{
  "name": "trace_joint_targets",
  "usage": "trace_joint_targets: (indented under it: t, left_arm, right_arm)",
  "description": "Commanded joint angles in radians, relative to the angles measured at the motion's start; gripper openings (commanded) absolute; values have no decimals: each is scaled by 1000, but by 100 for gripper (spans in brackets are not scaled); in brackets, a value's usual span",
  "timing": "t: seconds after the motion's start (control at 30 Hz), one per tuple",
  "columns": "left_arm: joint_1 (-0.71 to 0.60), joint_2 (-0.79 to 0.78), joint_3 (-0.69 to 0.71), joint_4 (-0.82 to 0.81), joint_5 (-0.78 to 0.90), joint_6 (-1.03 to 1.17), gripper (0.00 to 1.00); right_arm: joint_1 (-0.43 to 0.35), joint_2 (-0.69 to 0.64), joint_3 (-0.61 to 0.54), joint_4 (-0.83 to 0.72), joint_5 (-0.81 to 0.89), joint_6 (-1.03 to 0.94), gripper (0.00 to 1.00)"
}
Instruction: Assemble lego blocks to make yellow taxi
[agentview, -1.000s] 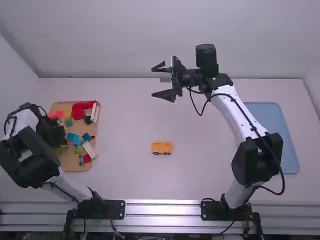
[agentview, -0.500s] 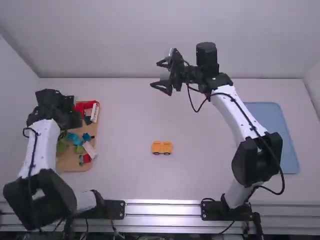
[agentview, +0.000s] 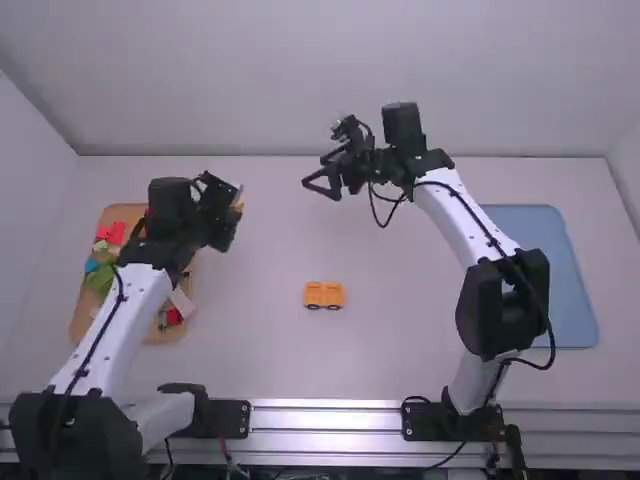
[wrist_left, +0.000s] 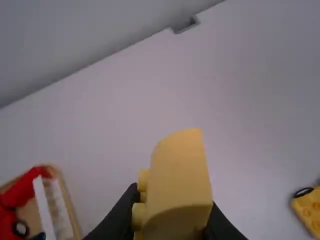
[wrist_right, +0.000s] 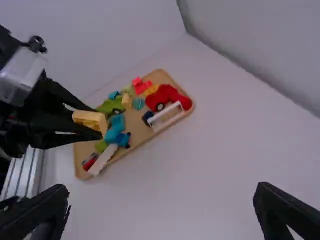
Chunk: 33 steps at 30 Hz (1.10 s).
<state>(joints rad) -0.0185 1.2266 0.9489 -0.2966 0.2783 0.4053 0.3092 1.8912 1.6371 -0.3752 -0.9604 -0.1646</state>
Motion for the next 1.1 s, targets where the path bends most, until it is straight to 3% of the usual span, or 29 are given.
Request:
trace_joint_targets:
  t: [0.0, 0.13, 0.37, 0.47, 0.83, 1.07]
  left_arm:
    - [-51, -12, -2, 20, 16, 65, 2]
    - [-138, -12, -2, 53, -13, 127, 2]
    - [-299, 13, -3, 97, -260, 136, 2]
    - [-359, 44, -5, 105, -327, 167, 2]
    - [-374, 176, -5, 241, -316, 47, 2]
    - [-374, 184, -5, 326, -238, -60, 2]
  right_arm:
    - [-18, -2, 31, -38, -4, 11, 99]
    - [-35, -2, 31, -114, -3, 11, 99]
    - [-35, -2, 31, -240, 16, -26, 99]
    - [-3, -2, 25, -273, 80, -27, 93]
    - [36, -2, -26, -212, 110, -49, 84]
    - [27, -2, -108, -20, 90, 50, 83]
